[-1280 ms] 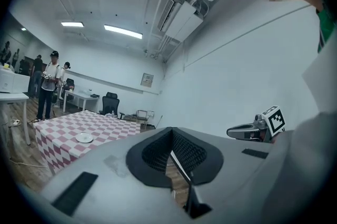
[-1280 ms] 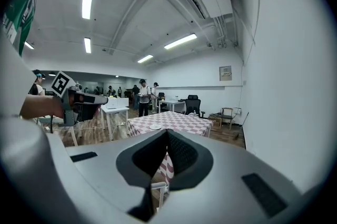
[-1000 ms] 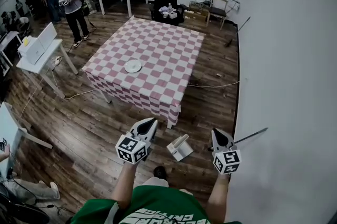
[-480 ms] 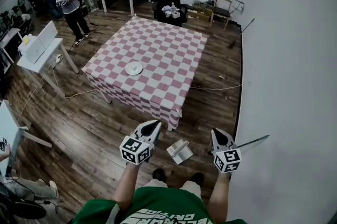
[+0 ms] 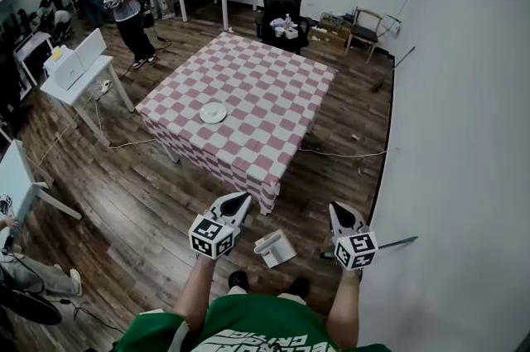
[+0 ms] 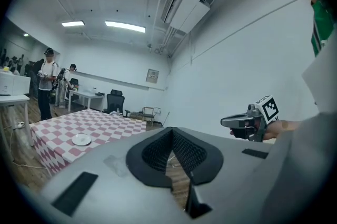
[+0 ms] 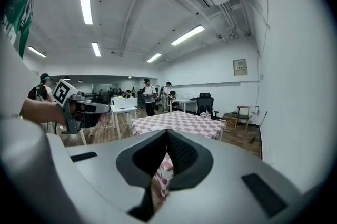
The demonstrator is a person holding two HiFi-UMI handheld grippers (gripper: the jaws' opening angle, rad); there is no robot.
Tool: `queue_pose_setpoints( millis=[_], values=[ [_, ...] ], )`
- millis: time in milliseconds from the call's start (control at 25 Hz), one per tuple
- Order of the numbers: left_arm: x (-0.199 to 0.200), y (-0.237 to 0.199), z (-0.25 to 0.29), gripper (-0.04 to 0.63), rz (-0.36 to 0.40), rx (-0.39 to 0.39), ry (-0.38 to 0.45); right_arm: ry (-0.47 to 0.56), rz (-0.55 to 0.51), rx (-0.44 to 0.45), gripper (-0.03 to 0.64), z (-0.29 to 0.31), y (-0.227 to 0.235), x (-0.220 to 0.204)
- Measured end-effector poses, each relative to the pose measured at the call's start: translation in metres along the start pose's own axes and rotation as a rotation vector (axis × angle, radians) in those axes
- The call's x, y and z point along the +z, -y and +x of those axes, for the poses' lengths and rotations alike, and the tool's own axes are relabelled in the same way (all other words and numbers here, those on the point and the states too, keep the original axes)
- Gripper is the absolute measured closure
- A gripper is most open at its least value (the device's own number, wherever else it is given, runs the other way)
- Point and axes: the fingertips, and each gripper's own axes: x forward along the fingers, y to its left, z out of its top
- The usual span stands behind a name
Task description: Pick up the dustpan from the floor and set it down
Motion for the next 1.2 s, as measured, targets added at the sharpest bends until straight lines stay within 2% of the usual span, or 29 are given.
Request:
queue_pose_setpoints(
  millis=[280,640,920,1200],
  values=[
    [-0.009,0.015,0.027,0.592,-0.006,0.035,-0.019,-0.006,0.006,0.032,0.609,-0.001,0.035,-0.007],
    [-0.027,0.022,0.051,0.592,-0.003,0.026,-0.068,-0.019,0.000,0.049,0.609,0.000,0.051,-0.016],
    [-0.062,0.031,0.070,0.592,-0.041,-0.034,-0.150,-0.034,0.007,0.042,0.609,-0.003,0.055,-0.024],
    [-0.115,0.042,0.086,0.591,-0.093,-0.101,-0.260,-0.061,0.023,0.033,0.609,-0.008,0.057,-0.039]
  ],
)
